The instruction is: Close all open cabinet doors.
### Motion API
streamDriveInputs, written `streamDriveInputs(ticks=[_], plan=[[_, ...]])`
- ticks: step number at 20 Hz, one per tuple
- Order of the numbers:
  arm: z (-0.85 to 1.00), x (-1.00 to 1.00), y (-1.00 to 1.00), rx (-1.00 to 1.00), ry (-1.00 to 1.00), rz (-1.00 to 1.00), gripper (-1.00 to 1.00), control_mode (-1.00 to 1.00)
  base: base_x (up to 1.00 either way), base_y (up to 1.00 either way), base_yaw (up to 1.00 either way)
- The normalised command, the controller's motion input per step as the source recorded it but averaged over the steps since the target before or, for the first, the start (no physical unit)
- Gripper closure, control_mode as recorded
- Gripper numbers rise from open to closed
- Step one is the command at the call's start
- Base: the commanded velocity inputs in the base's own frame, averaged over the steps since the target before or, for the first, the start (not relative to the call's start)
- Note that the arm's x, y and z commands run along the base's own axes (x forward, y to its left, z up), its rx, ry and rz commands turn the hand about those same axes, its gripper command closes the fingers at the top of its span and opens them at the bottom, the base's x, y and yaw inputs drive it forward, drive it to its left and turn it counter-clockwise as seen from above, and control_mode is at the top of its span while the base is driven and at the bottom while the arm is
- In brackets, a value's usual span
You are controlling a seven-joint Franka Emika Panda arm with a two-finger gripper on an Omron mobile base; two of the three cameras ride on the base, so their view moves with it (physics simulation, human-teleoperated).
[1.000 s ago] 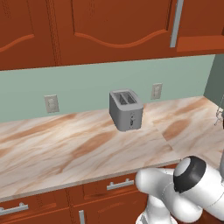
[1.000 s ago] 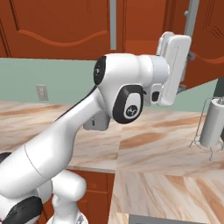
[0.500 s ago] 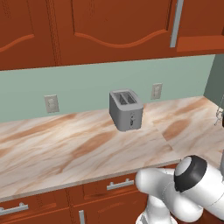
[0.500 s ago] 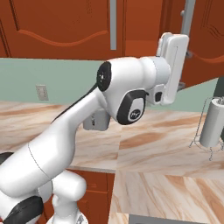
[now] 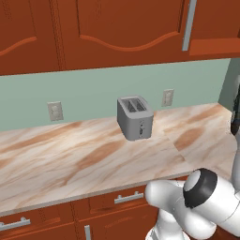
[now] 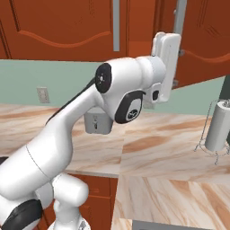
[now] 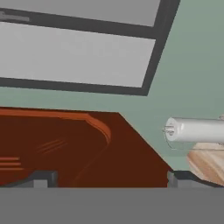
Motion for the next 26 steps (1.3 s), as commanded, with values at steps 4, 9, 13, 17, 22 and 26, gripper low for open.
streamDriveInputs(ticks=[4,9,13,17,22,26], plan=[[0.00,0.46,0.32,0.00,0.00,0.10,-1.00,-1.00,0.00,0.00,0.00],[0.04,0.54,0.33,0.00,0.00,0.13,-1.00,-1.00,0.00,0.00,0.00],[0.07,0.60,0.26,0.01,0.01,0.16,-1.00,-1.00,0.00,0.00,0.00],[0.03,0.63,0.22,0.04,0.00,0.19,-1.00,-1.00,0.00,0.00,0.00],[0.01,0.65,0.19,0.04,0.03,0.20,-1.00,-1.00,0.00,0.00,0.00],[0.00,0.63,0.19,0.04,0.06,0.20,-1.00,-1.00,0.00,0.00,0.00]])
